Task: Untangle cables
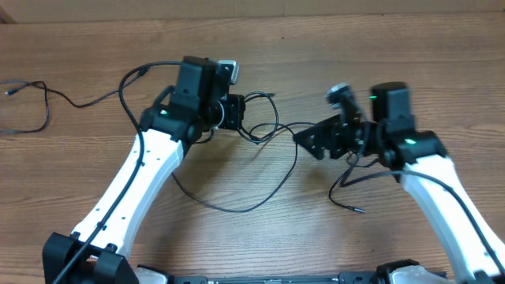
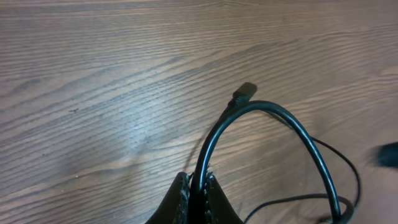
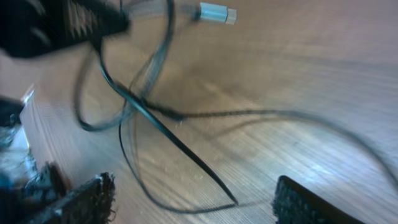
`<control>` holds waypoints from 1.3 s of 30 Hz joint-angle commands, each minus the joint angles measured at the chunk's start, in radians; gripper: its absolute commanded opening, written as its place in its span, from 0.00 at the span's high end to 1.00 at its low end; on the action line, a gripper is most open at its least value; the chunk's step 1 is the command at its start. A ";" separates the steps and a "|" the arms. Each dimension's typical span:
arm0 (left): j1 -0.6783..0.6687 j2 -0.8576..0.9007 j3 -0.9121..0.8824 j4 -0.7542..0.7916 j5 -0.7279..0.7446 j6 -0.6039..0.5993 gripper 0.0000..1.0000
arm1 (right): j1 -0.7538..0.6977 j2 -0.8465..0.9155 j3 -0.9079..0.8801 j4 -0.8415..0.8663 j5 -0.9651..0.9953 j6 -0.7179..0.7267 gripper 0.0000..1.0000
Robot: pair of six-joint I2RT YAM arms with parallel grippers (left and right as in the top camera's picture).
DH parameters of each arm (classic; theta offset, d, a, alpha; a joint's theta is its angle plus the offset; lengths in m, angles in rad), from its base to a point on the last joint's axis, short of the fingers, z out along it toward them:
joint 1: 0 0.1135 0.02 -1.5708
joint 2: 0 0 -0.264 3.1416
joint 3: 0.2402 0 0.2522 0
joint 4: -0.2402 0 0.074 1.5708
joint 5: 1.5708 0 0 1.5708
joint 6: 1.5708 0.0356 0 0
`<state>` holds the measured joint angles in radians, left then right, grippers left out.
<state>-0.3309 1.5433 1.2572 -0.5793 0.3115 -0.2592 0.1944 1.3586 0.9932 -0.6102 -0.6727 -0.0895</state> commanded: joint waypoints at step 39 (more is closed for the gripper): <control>0.104 0.005 0.052 -0.043 -0.336 -0.102 0.96 | -0.118 -0.367 0.115 0.027 -0.168 0.172 0.96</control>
<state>-0.2657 1.5433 1.2575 -0.6304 0.1532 -0.3031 0.1036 1.0504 1.0790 -0.5777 -0.8856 0.0330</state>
